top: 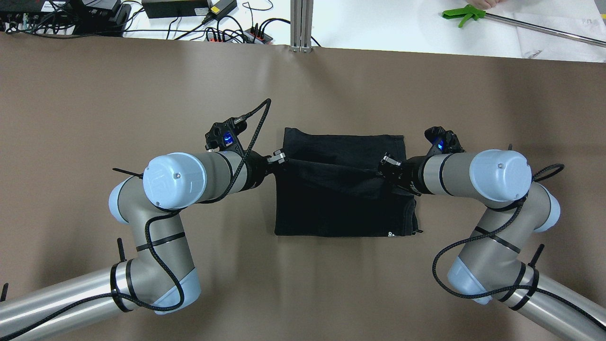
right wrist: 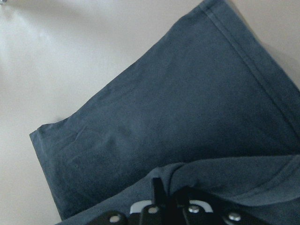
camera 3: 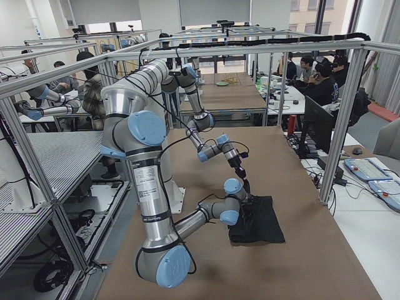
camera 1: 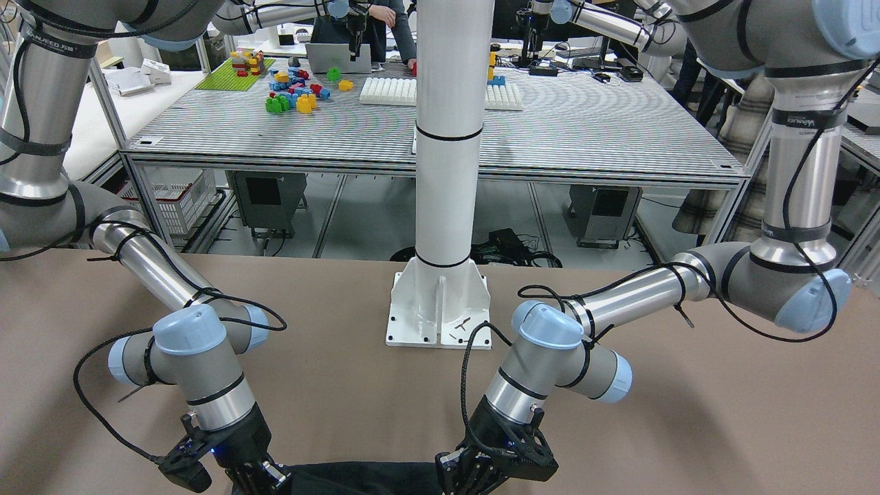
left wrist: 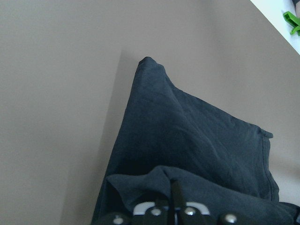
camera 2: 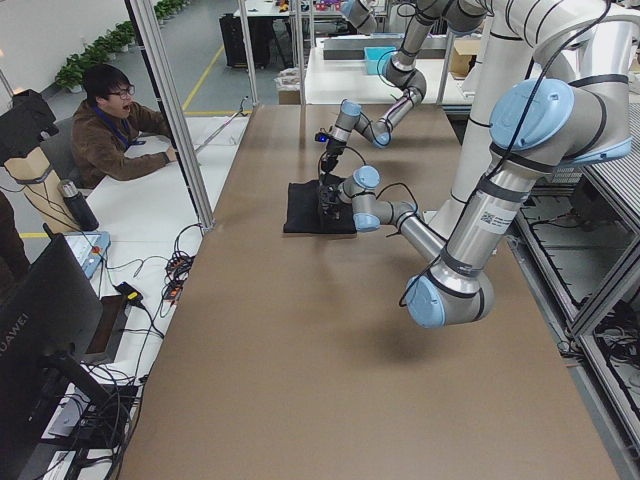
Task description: Fold clothes
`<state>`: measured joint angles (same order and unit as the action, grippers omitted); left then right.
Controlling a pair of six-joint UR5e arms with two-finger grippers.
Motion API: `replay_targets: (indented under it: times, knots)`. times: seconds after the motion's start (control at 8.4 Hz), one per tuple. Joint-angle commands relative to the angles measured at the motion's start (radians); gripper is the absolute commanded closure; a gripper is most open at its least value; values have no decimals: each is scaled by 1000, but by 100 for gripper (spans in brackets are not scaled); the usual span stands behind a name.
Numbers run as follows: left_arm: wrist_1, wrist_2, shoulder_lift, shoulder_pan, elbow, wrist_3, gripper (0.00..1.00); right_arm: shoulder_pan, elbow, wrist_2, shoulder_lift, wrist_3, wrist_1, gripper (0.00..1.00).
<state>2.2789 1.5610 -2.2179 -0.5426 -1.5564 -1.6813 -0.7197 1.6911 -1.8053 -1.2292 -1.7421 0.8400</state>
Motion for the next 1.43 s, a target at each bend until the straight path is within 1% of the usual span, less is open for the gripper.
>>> replay_targets:
  times: [0.0,0.12,0.24,0.48,0.6,0.71,0.83,0.95,1.07,1.19,1.31]
  knots:
    - [37,-1,-26,1,47,-2,50,0,-8,14,28,-7,2,65]
    - [37,-2,-32,1,47,-2,1,0,-8,14,28,-2,2,7]
    - [37,-4,-35,-2,45,-2,0,-3,-7,8,28,-5,1,6]
    - [25,11,-40,-63,42,5,0,-20,21,-52,40,-7,7,6]
    - [24,34,-37,-92,45,21,0,-17,31,-52,57,-16,14,6]
    - [22,86,-29,-123,45,46,0,-3,30,-52,62,-4,39,6]
    - [24,124,-17,-152,45,54,0,25,24,-46,89,3,83,6]
    - [24,149,-11,-172,45,69,0,42,16,-42,126,56,167,6]
    - [-11,175,-11,-200,42,115,0,42,19,-40,154,153,274,6]
    - [-86,197,-6,-239,35,186,0,39,22,-40,155,270,342,6]
    - [-135,198,24,-276,13,281,0,10,22,-40,155,382,408,6]
